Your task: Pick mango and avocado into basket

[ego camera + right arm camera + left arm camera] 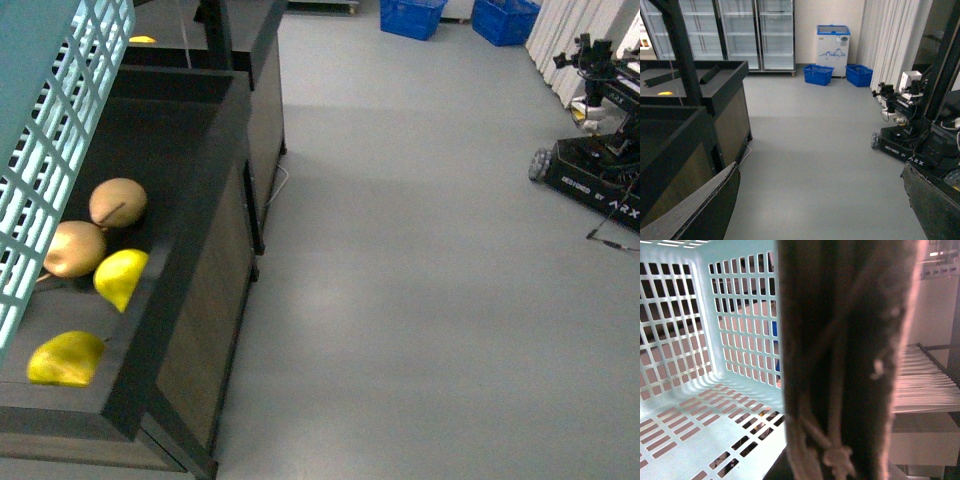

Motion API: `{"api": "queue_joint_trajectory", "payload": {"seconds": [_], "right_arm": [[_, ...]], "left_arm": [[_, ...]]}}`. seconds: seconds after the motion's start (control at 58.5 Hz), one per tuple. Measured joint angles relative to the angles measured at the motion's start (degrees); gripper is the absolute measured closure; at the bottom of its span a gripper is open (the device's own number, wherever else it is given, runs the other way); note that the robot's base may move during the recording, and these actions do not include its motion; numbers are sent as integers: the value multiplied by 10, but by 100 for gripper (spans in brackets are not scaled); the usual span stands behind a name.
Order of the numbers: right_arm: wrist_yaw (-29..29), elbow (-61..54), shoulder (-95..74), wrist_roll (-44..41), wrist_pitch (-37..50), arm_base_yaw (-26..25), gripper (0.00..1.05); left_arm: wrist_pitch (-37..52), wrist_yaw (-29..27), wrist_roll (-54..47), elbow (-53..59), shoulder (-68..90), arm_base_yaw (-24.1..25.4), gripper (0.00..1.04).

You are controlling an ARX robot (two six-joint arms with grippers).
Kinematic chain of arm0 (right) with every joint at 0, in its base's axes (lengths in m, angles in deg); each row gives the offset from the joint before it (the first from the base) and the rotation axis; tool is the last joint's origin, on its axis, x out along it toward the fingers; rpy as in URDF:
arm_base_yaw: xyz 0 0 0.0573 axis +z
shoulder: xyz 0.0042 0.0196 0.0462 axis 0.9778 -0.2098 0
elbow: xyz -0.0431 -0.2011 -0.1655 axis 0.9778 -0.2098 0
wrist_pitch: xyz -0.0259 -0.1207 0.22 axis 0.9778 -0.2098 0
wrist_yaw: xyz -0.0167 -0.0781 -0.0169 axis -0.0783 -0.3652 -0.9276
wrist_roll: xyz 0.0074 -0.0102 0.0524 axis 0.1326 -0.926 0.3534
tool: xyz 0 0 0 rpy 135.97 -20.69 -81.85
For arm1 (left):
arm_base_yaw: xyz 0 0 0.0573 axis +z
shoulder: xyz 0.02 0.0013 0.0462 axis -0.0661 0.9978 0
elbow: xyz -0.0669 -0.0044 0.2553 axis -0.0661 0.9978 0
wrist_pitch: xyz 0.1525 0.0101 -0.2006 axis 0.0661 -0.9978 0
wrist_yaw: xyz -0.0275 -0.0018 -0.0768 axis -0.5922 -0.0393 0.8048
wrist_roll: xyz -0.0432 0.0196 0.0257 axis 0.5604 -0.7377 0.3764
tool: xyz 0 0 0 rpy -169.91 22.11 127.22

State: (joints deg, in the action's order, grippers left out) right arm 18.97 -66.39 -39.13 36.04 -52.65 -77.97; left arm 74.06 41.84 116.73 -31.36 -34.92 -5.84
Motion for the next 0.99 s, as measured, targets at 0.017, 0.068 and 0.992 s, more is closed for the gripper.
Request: {"api": "queue_joint_trajectory", "payload": {"seconds": [0.017, 0.068, 0.992], "right_arm": [[0, 0, 0, 0, 0, 0, 8], [0, 0, 0, 0, 0, 0, 8], [0, 0, 0, 0, 0, 0, 8]], "left_arm": [[0, 0, 0, 0, 0, 0, 99], [0, 0, 0, 0, 0, 0, 99], [0, 1, 0, -1, -2, 0, 99]]}}
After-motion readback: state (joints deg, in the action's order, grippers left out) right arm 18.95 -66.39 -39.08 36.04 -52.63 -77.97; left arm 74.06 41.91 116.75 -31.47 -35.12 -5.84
